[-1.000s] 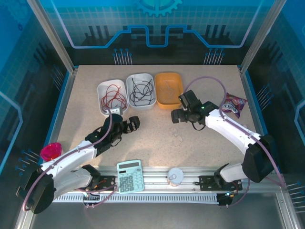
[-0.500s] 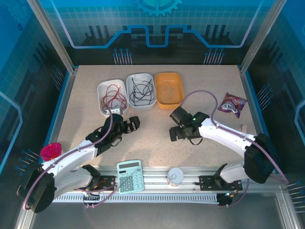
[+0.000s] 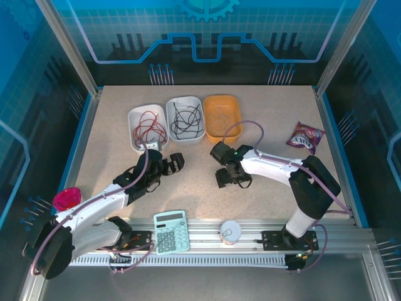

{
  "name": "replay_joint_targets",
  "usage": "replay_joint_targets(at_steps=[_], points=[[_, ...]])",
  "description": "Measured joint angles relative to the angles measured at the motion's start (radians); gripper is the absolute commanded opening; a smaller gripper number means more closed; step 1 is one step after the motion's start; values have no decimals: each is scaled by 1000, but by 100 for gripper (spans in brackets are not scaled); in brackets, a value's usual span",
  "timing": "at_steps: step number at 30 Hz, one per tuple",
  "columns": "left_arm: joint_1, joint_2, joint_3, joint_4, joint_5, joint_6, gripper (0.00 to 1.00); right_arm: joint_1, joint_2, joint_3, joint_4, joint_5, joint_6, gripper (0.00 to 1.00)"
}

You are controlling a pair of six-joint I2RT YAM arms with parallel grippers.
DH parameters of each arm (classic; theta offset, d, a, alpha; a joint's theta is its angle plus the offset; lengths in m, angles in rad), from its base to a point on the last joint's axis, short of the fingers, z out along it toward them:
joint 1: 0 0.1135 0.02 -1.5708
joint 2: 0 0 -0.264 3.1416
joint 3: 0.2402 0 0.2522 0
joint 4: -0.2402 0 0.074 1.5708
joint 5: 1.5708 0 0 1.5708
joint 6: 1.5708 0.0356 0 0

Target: Untangle the cables

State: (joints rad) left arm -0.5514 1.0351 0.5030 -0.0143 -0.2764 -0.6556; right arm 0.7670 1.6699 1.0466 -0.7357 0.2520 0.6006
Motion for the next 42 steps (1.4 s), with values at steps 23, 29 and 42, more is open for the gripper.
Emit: replay_joint_targets(at_steps=[23, 29, 42], points=[[0, 2, 0, 1, 0, 0, 99, -42, 71, -3, 82, -55, -63, 41], [0, 20, 0, 3, 0, 0, 99, -42, 71, -12, 83, -55, -63, 26], [0, 20, 1, 4, 0, 0, 99, -42, 34, -13, 83, -63, -79, 10]])
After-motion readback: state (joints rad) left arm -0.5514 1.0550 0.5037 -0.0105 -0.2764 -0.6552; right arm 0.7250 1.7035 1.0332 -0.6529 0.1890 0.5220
